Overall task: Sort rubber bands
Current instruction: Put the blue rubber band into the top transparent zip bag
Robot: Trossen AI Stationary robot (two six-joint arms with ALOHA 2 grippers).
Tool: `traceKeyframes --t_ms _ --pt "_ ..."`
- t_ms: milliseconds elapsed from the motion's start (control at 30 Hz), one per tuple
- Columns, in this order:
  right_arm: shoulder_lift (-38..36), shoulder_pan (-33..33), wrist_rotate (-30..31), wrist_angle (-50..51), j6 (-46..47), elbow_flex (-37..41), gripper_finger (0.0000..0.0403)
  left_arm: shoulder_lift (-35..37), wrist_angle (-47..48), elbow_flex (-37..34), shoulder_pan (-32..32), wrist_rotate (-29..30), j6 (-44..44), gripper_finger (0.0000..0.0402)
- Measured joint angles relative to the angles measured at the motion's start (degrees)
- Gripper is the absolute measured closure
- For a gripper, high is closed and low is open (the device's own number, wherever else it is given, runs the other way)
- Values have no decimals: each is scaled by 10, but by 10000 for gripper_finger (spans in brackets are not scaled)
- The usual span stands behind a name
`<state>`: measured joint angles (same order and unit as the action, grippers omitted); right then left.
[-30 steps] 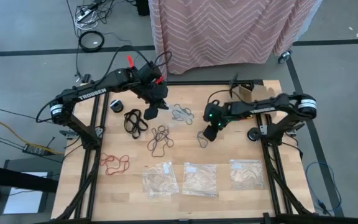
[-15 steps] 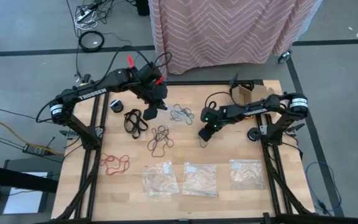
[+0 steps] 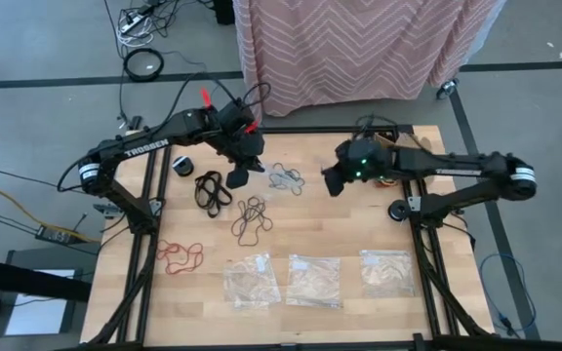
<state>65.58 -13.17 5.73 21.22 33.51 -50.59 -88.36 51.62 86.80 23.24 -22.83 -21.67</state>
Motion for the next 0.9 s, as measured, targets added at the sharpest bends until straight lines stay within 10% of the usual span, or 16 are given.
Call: traceKeyframes --t_ms 900 --pt "124 19 -29 31 -156 -284 403 -1 -143 -91 0 -24 53 402"
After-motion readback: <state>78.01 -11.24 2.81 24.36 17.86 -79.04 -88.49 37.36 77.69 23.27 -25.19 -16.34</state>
